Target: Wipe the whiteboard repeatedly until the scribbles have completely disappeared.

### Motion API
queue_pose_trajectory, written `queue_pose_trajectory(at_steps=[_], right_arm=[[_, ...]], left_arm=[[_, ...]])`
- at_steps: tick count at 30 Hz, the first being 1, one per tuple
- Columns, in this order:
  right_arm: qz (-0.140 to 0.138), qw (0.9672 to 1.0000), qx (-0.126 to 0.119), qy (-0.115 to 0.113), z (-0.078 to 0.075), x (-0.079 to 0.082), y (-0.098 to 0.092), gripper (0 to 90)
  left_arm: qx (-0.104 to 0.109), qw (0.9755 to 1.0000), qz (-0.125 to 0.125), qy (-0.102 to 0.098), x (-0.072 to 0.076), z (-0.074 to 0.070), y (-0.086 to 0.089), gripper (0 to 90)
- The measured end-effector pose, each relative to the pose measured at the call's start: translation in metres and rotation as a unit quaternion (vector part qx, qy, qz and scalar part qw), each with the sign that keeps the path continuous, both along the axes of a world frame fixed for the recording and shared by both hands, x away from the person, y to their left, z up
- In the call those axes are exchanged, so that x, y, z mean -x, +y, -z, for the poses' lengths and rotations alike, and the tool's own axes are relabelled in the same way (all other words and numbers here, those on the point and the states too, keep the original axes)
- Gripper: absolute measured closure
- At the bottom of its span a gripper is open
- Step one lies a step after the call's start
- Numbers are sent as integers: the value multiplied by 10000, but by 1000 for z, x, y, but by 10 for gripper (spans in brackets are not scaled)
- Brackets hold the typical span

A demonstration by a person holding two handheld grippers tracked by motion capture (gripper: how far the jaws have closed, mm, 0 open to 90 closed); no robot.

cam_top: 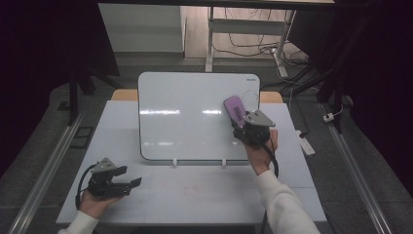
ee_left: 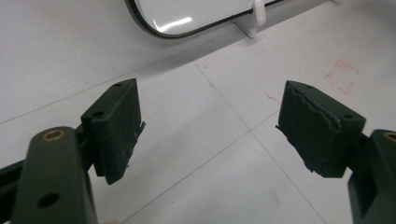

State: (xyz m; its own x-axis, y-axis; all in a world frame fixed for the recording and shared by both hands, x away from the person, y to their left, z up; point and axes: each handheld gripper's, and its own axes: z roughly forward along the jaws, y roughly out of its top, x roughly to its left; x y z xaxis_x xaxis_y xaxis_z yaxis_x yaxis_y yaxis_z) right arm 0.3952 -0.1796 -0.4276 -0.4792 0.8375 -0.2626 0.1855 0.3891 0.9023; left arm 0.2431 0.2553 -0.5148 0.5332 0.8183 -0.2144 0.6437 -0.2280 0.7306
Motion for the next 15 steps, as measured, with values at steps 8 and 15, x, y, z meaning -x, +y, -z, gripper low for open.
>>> queue_pose_trajectory(at_steps=[8, 15], right_arm=[[565, 9977, -269, -269, -44, -40, -15, 411], [462, 9983, -243, -269, -53, -48, -15, 411]], left_arm=[[18, 10000, -14, -15, 0, 0, 0, 223], [17, 10000, -11, -15, 1, 0, 1, 223]])
